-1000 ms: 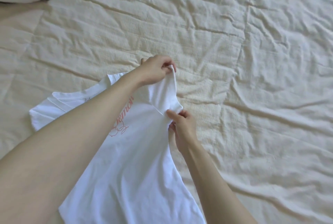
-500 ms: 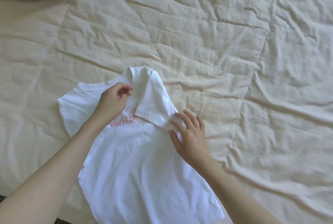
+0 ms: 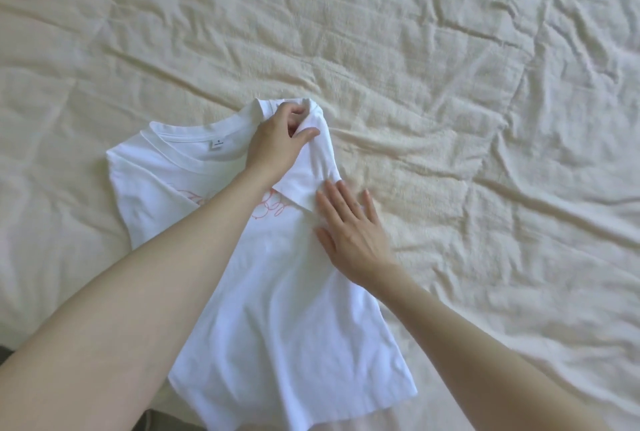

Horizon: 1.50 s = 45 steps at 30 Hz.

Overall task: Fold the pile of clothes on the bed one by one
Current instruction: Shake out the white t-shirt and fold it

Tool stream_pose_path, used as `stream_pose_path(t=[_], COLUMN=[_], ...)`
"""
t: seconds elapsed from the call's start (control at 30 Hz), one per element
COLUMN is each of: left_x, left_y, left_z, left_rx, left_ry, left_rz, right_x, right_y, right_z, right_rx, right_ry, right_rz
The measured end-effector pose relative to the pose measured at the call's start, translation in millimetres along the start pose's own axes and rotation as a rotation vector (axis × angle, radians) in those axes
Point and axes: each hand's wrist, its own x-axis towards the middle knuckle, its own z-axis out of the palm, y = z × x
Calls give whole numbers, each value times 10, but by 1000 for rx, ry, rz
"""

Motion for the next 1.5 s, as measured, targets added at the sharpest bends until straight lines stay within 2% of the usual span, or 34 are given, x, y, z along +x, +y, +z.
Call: stream_pose_path(t=[0.03, 0.1, 0.2, 0.3, 0.37, 0.43, 0.47, 0.53, 0.63, 0.7, 0.77, 0.83, 0.93, 1.0, 1.07, 1.13, 1.27, 1.4, 1.5], left_x=[-92, -370, -954, -1636, -2077, -2448, -2586, -2758, -2881, -2986, -3128, -3270, -3431, -3530, -3631, -3713, -3860, -4106, -4300], left_y=[-46, -164, -368, -589, -750, -834, -841, -842, -818, -875, -1037, -1276, -1586, -1649, -1632, -1626, -1679, -1620, -1593], left_z=[-38, -106, -149, -15, 150, 309, 364, 428, 387, 286, 140, -2, -92, -68, 4, 78, 96, -68, -164], left_rx=[52, 143, 276, 443, 565, 630, 646, 645, 418, 288, 223, 143, -217, -417, -474, -515, -460, -400, -488], left_ry=[12, 68, 214, 239, 126, -54, -136, -186, -124, 15, 211, 359, 407, 336, 225, 200, 343, 487, 449], left_rz=[26, 71, 158, 249, 281, 272, 257, 248, 170, 57, -130, -392, -756, -854, -840, -827, -825, -707, -641], right_x=[-64, -232, -465, -618, -721, -839, -893, -1003, -1164, -1311, -1495, -1686, -1910, -2004, -2054, -2092, -2190, -2316, -2457], right_y=[-21, -72, -160, -188, -157, -86, -38, 72, 174, 167, 150, 131, 112, 106, 105, 108, 144, 222, 291], right_z=[-4, -11, 20, 73, 117, 143, 137, 122, 94, 99, 141, 202, 284, 307, 321, 337, 310, 138, 26], right_rx=[111, 358, 540, 716, 599, 425, 390, 406, 531, 601, 645, 640, 756, 866, 923, 938, 1035, 1128, 1180], right_ry=[82, 238, 277, 138, -67, -231, -263, -230, -120, -141, -213, -261, -204, -130, -106, -141, -184, -68, 15], right_rz=[59, 293, 606, 808, 832, 807, 811, 828, 822, 827, 836, 839, 922, 982, 1012, 1013, 1000, 975, 958])
